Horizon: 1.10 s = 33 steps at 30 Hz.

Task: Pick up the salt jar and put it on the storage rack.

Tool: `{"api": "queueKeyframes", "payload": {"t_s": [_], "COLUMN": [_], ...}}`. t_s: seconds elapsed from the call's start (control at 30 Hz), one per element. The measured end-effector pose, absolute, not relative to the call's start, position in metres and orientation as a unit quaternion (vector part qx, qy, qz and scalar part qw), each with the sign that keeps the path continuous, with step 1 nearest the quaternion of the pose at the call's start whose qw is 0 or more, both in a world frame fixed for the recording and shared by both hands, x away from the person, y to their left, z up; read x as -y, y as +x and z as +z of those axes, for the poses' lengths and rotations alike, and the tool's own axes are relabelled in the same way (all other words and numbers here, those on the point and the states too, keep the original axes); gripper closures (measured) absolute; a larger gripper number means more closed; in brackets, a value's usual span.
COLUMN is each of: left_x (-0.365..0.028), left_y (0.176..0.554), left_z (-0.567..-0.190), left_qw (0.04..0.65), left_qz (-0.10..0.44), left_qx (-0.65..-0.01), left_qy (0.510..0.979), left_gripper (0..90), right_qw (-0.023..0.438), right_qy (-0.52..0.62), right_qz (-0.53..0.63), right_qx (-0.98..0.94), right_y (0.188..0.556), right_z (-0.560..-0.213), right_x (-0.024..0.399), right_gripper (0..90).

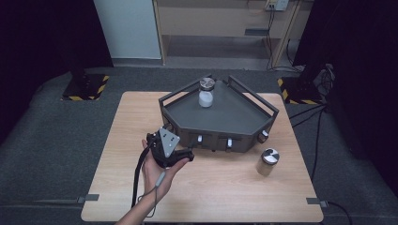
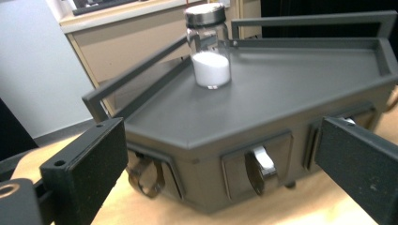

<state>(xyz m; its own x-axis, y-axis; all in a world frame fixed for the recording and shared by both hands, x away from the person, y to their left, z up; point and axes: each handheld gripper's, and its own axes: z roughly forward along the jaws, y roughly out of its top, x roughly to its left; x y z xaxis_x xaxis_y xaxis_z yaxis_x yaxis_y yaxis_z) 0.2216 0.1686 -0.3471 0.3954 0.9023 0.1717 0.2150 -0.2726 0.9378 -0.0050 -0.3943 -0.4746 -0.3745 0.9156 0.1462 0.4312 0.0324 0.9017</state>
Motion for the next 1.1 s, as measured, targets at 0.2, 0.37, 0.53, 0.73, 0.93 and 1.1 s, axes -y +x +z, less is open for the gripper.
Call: {"api": "queueKeyframes", "payload": {"t_s": [0.2, 0.37, 0.53, 0.73, 0.93, 1.1], "left_x": [-0.173, -0.177, -0.181, -0.182, -0.184, -0.187], "left_y": [0.194, 0.163, 0.138, 0.111, 0.095, 0.092], "left_z": [-0.356, -0.374, -0.388, -0.401, -0.415, -0.416], "left_qw": [0.449, 0.446, 0.442, 0.431, 0.432, 0.428], "left_qz": [0.364, 0.350, 0.343, 0.333, 0.323, 0.331], "left_qx": [-0.406, -0.428, -0.444, -0.454, -0.469, -0.471], "left_qy": [0.708, 0.704, 0.700, 0.705, 0.700, 0.697], "left_gripper": [2.3, 2.3, 2.3, 2.4, 2.4, 2.3], "right_qw": [0.252, 0.251, 0.251, 0.249, 0.249, 0.251], "right_qy": [0.497, 0.493, 0.490, 0.486, 0.482, 0.478], "right_qz": [0.483, 0.482, 0.482, 0.482, 0.481, 0.482], "right_qx": [-0.676, -0.679, -0.681, -0.685, -0.689, -0.690], "right_y": [-0.005, -0.004, -0.004, -0.003, -0.003, -0.002], "right_z": [-0.474, -0.474, -0.474, -0.474, -0.473, -0.473], "right_x": [0.393, 0.393, 0.393, 0.392, 0.390, 0.389], "right_gripper": [9.2, 9.1, 9.1, 9.1, 9.1, 9.2]}}
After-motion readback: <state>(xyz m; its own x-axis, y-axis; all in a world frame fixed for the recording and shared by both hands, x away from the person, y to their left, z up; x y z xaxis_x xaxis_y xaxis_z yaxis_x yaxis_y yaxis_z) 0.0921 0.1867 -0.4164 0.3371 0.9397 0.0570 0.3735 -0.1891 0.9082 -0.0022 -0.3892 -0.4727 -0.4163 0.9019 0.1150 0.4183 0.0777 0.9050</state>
